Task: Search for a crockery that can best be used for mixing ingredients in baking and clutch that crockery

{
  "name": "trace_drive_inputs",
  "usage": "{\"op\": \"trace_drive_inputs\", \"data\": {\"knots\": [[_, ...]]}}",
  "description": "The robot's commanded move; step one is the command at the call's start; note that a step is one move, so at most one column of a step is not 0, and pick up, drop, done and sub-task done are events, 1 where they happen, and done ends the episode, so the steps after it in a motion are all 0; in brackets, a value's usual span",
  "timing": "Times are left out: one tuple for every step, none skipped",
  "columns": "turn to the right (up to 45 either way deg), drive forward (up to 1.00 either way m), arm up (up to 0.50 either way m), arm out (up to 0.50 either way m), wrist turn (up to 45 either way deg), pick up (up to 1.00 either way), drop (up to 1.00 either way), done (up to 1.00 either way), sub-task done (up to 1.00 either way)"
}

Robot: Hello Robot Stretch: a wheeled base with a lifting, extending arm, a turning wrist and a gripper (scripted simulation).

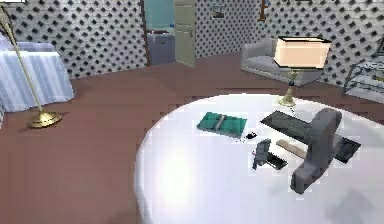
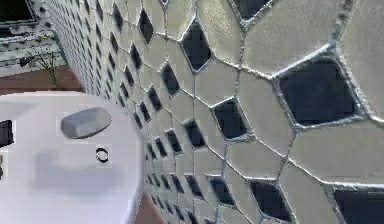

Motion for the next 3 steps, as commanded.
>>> {"op": "trace_drive_inputs", "data": {"knots": [[-27.0,0.0,0.0,0.0,0.0,0.0,0.0,0.0,0.0],[0.0,0.0,0.5,0.0,0.0,0.0,0.0,0.0,0.0],[0.0,0.0,0.38,0.0,0.0,0.0,0.0,0.0,0.0]]}}
